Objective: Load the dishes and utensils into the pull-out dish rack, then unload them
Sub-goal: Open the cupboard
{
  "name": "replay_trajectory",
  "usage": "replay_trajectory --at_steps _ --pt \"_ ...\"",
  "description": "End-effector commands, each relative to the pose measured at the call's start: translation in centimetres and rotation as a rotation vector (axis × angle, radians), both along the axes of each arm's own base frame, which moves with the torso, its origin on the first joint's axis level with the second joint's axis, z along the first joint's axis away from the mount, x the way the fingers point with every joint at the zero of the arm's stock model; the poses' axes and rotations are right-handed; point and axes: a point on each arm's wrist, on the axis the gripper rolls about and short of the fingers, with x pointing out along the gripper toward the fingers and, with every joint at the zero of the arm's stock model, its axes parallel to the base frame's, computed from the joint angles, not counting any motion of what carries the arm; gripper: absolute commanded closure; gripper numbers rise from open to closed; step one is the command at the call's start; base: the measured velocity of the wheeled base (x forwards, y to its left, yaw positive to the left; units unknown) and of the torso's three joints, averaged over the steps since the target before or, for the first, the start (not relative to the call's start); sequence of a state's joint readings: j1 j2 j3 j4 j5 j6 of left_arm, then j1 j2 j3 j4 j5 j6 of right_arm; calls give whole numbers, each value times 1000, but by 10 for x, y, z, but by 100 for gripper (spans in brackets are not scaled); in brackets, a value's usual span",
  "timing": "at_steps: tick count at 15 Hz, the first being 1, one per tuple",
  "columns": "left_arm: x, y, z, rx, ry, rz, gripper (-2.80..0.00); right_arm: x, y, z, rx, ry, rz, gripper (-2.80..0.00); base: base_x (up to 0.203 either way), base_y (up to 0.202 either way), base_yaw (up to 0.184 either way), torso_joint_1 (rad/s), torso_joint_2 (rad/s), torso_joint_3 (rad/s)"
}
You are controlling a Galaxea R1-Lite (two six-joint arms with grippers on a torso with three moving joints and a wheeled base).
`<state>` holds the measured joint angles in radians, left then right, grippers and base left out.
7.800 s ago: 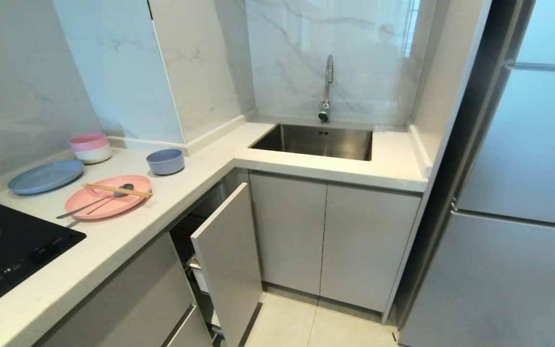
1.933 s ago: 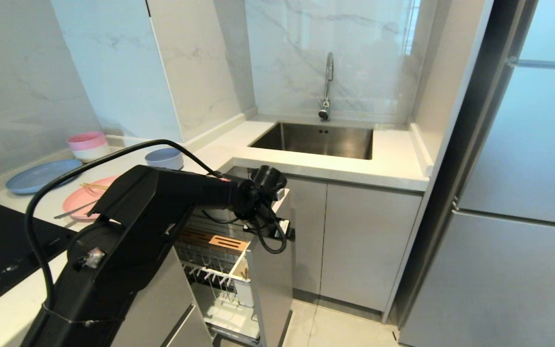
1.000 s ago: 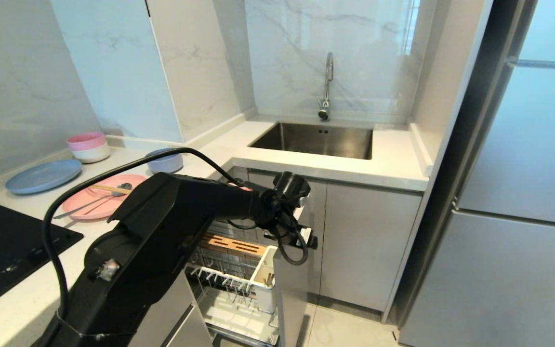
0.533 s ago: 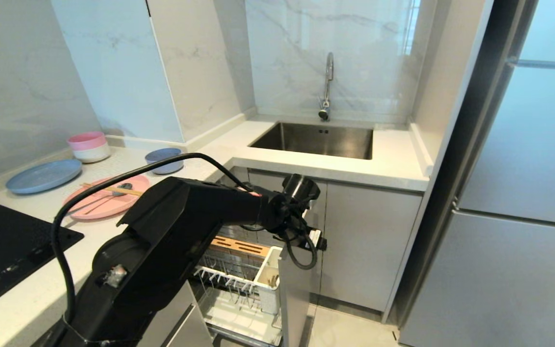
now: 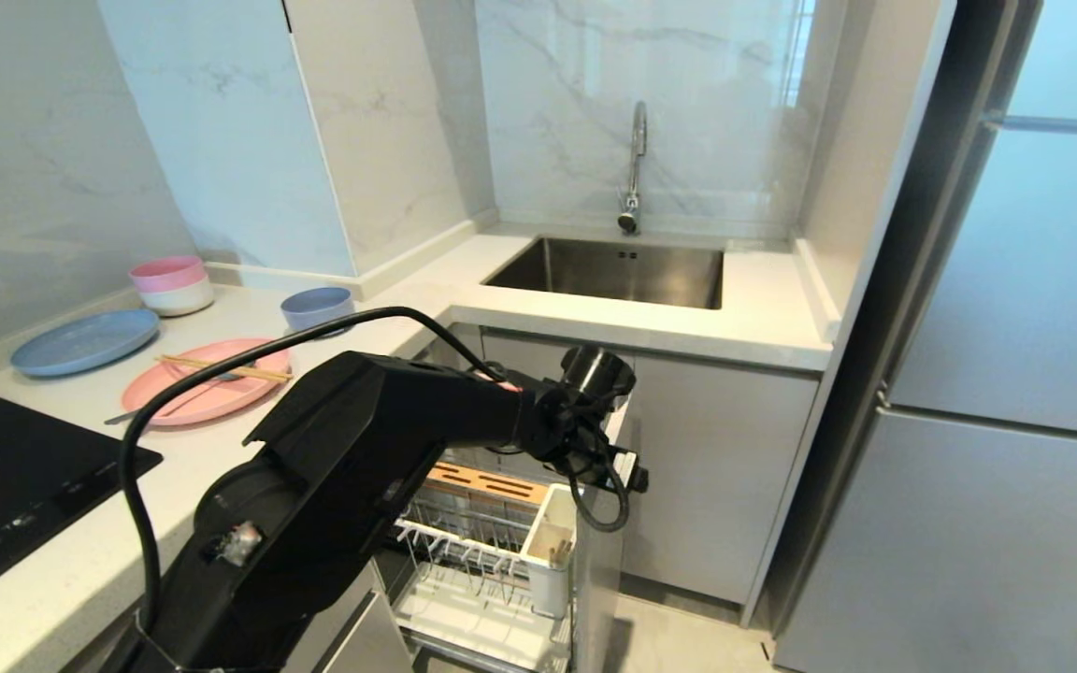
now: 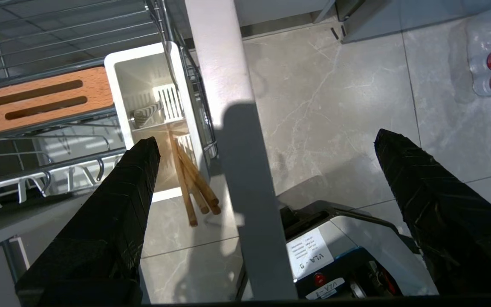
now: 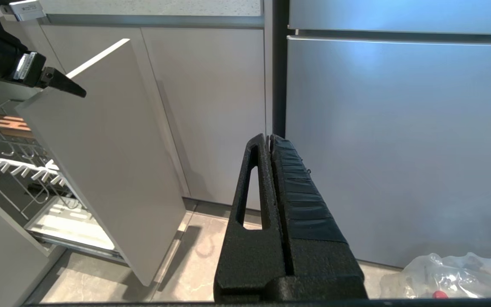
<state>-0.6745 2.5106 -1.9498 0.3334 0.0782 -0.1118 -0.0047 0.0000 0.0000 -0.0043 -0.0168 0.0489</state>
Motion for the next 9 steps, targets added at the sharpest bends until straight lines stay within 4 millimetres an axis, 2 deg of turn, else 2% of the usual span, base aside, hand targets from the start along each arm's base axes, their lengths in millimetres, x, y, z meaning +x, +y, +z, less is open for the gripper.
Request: replay_trajectory --at_steps 1,4,6,7,9 --pt "0 1 -1 9 -1 17 -280 0 0 0 0 1 0 0 0 0 0 0 0 0" --pt "0 3 -1 63 -36 95 -280 0 0 0 0 1 0 0 0 0 0 0 0 0" --pt "-3 5 7 60 -52 114 -280 0 0 0 0 1 0 0 0 0 0 0 0 0" --pt "-6 6 17 54 -67 119 0 0 0 0 0 1 0 0 0 0 0 0 0 0" --pt "-15 7 45 33 -118 133 0 0 0 0 0 1 0 0 0 0 0 0 0 0"
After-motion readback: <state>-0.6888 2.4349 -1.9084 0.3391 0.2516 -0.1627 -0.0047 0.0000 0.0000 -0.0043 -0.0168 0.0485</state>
